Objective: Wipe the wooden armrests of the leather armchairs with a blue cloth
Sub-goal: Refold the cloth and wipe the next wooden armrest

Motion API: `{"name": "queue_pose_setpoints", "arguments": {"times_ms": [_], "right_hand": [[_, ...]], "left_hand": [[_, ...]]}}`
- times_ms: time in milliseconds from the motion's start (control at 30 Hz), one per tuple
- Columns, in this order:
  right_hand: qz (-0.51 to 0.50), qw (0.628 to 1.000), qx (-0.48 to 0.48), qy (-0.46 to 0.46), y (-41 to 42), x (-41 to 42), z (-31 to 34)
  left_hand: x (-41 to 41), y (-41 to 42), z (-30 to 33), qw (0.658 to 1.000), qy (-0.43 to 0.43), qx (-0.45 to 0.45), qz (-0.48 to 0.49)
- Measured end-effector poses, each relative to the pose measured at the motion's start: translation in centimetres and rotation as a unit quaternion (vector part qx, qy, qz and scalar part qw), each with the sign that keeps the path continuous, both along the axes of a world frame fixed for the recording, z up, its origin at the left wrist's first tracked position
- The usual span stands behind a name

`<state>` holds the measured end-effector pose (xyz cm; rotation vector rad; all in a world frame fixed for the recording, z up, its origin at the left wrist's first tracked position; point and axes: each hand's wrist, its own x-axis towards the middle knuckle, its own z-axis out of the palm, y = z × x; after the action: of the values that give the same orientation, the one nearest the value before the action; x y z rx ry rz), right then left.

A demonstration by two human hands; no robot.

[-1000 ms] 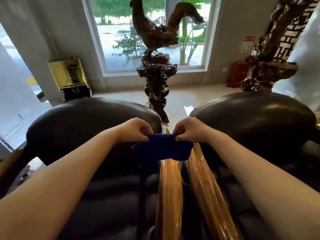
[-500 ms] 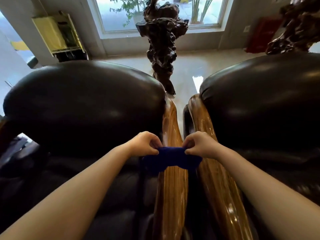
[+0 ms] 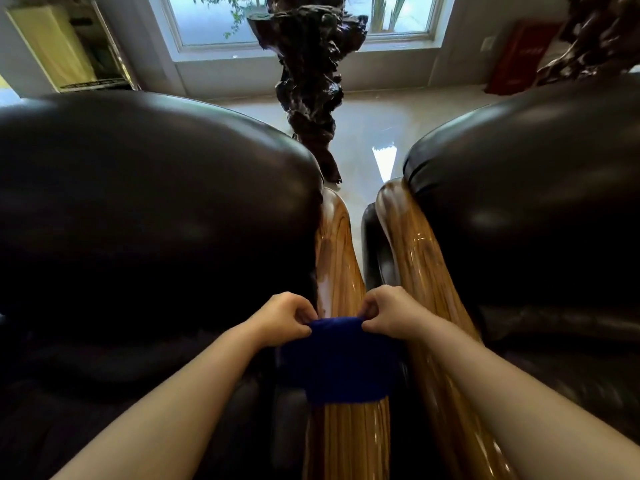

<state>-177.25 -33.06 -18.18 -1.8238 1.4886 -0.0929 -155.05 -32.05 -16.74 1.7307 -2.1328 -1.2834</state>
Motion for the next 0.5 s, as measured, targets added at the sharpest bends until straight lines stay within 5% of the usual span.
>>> {"name": "queue_pose_setpoints", "arguments": {"times_ms": [267, 400, 500], "right_hand": [[-0.099, 0.99, -0.104, -0.001, -2.3, -0.1, -4.4], [-0.208, 0.919, -0.334, 0.028, 0.8, 0.7, -6.5], [-0.22, 0.9, -0.372, 0.048, 3.9, 2.6, -7.8]], "left_hand": [[-1.3, -2.9, -4.9, 0.99, 0.063, -0.107, 0.072], [-2.2, -1.3, -6.5, 0.932, 0.029, -0.307, 0.193], [-3.3, 2.2, -8.6, 0.912, -0.034, -0.356, 0.203]]}}
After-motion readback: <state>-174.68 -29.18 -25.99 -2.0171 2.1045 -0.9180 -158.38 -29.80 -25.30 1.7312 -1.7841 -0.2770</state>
